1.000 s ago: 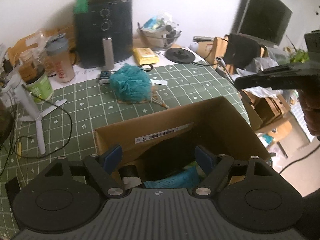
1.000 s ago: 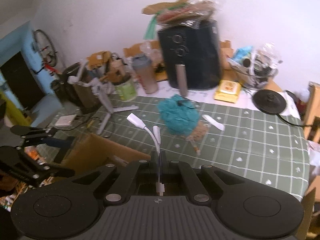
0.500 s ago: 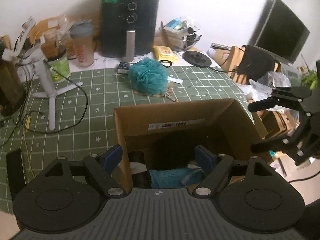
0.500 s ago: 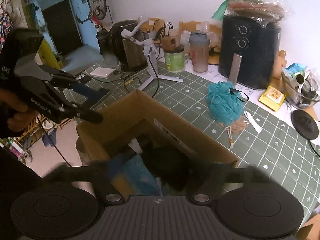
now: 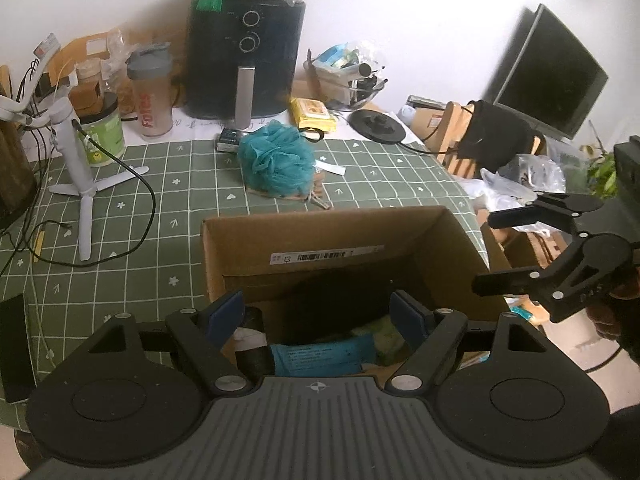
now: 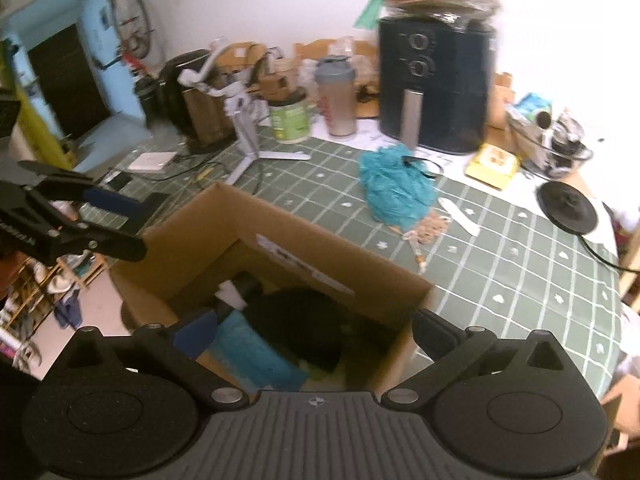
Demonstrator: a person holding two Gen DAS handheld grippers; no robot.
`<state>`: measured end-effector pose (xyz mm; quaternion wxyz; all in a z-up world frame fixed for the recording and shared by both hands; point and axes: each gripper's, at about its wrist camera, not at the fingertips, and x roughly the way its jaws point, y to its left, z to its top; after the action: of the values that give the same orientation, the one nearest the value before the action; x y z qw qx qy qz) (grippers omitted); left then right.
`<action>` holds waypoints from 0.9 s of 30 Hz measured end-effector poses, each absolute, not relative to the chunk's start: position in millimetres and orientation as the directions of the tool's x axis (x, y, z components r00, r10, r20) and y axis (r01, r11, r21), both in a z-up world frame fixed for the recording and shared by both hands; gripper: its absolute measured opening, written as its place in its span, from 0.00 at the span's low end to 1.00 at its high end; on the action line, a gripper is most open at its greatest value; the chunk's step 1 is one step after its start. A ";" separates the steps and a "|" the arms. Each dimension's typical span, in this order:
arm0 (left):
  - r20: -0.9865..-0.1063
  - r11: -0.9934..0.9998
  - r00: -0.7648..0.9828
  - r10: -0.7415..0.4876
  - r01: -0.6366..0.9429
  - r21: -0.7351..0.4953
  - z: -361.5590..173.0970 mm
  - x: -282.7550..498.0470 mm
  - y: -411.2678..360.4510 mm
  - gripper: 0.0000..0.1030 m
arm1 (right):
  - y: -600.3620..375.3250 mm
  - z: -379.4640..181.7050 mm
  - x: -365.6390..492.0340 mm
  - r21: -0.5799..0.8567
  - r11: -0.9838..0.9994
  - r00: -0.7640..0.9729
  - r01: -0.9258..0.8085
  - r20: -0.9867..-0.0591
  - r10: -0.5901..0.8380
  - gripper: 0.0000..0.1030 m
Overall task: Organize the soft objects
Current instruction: 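Move the left gripper back to the blue loofah on the mat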
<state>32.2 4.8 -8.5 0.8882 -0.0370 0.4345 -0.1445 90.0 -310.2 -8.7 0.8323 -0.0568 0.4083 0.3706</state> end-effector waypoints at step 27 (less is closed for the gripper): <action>-0.767 0.933 0.566 -0.303 0.341 -0.117 0.8 73.3 -6.8 0.77 | -337.6 -20.8 100.1 0.144 0.874 0.575 -0.465 -0.702 0.421 1.00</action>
<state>73.3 -6.8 0.8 0.8846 0.0223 0.4288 -0.1819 100.1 -337.6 -20.8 0.8868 -0.0281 0.3877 0.2498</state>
